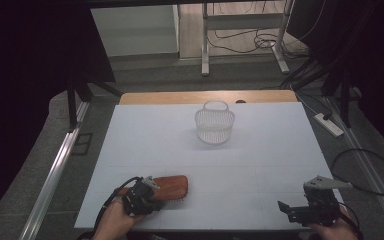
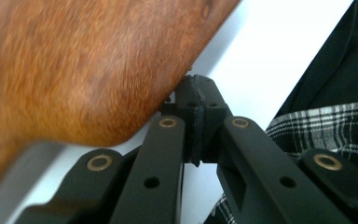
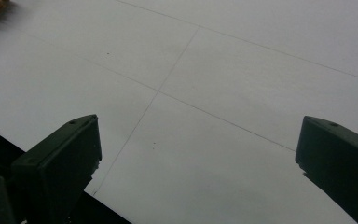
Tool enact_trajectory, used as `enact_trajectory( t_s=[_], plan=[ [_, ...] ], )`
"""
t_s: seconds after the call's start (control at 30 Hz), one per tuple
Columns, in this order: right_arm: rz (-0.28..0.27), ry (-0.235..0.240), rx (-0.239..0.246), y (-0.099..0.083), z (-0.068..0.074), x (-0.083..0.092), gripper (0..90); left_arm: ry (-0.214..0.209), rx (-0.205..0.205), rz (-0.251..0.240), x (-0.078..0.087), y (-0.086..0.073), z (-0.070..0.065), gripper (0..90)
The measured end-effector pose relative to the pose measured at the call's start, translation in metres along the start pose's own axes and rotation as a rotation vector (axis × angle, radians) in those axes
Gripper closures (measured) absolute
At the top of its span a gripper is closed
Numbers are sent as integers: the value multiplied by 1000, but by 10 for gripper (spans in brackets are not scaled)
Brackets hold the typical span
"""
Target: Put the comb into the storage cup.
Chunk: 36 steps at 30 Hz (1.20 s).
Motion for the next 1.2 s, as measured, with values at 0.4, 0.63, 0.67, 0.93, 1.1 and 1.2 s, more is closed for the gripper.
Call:
enact_trajectory(
  t_s=[0.4,0.63,0.67,0.93,1.1,1.2],
  plan=[
    [4,1,0,0,0,0,3,-8,-13,-33,-10,33,2,893],
    [4,4,-1,0,0,0,4,-6,-14,-38,-17,48,3,893],
    [4,4,-1,0,0,0,4,-6,-14,-38,-17,48,3,893],
    [2,4,1,0,0,0,4,3,-20,-29,-25,59,2,892],
    [2,5,-1,0,0,0,4,7,-20,-53,-20,60,0,892],
    [1,4,0,0,0,0,4,-1,-10,-80,-14,60,-1,892]
  ],
)
Point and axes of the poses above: each handheld gripper's, and its own axes: x roughly backward along the jaws, y roughly out of its top, z roughly to its left, the point moved 8 cm from there along -x, roughly forward along the jaws, and after that the axes turned 7 degrees about -y, right-handed, at the moved point
